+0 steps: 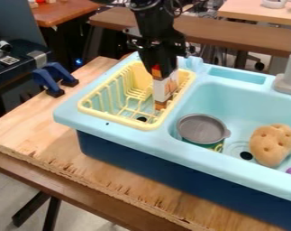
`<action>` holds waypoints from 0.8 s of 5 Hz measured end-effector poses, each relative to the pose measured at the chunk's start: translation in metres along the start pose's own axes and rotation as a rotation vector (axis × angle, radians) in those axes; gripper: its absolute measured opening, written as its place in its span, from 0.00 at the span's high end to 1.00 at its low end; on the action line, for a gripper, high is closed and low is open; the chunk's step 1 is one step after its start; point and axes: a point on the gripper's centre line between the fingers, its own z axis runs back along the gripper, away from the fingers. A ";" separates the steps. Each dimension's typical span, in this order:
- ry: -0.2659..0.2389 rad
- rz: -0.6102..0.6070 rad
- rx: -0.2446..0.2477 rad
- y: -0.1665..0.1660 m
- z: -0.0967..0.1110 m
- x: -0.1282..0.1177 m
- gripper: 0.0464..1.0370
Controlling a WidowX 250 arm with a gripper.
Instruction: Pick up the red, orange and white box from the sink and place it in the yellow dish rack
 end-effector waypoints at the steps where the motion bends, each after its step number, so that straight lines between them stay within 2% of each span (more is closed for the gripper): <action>1: 0.000 -0.004 -0.015 -0.001 -0.008 0.009 0.67; 3: 0.002 -0.009 -0.019 -0.001 -0.012 0.022 0.67; 4: 0.013 -0.014 -0.022 -0.001 -0.012 0.023 0.63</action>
